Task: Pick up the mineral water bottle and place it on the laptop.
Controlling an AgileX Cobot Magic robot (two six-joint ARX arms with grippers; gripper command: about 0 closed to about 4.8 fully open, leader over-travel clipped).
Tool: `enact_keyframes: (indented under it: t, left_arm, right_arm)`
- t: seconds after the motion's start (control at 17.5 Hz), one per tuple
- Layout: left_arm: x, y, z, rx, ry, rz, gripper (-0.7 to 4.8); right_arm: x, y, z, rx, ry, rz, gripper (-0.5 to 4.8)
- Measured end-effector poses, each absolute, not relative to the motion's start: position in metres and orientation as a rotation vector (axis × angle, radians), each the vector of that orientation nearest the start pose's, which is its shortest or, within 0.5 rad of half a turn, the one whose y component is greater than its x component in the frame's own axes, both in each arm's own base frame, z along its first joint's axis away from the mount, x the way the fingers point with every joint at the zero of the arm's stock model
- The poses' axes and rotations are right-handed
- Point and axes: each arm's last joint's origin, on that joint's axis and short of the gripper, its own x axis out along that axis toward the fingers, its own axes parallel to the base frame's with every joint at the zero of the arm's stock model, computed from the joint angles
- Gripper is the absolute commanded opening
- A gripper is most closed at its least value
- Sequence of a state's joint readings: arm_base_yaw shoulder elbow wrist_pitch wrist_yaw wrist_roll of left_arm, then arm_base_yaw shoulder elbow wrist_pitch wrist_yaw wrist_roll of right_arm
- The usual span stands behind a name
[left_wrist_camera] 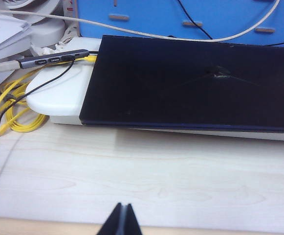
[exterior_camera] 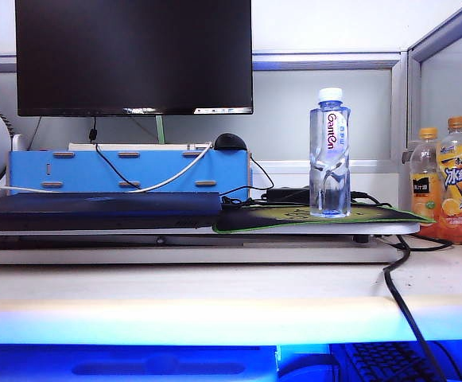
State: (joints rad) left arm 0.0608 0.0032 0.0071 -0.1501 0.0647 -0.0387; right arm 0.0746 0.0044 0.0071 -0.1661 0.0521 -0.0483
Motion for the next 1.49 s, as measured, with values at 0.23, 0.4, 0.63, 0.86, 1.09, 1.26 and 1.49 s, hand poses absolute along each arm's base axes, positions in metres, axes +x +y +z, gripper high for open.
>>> enact_keyframes:
  t: [0.23, 0.4, 0.63, 0.86, 1.09, 1.26, 1.49]
  left_arm:
    - [0.096, 0.004, 0.151, -0.048, 0.146, -0.001, -0.02]
    - [0.096, 0.004, 0.151, -0.048, 0.146, -0.001, -0.02]
    - [0.096, 0.004, 0.151, -0.048, 0.146, -0.001, -0.02]
    - [0.096, 0.004, 0.151, -0.048, 0.146, -0.001, -0.02]
    - [0.096, 0.004, 0.151, -0.048, 0.146, -0.001, -0.02]
    - [0.096, 0.004, 0.151, -0.048, 0.146, -0.001, -0.02]
    - [0.096, 0.004, 0.151, -0.048, 0.146, -0.001, -0.02]
  right_arm:
    - [0.096, 0.006, 0.150, -0.058, 0.163, 0.026, 0.00]
    - [0.096, 0.006, 0.150, -0.058, 0.163, 0.026, 0.00]
    - [0.096, 0.006, 0.150, -0.058, 0.163, 0.026, 0.00]
    - [0.096, 0.006, 0.150, -0.058, 0.163, 0.026, 0.00]
    - [0.096, 0.006, 0.150, -0.022, 0.155, 0.041, 0.00]
    - [0.096, 0.009, 0.164, 0.213, 0.070, 0.127, -0.01]
    - [0.090, 0.013, 0.218, 0.293, -0.012, 0.284, 0.00]
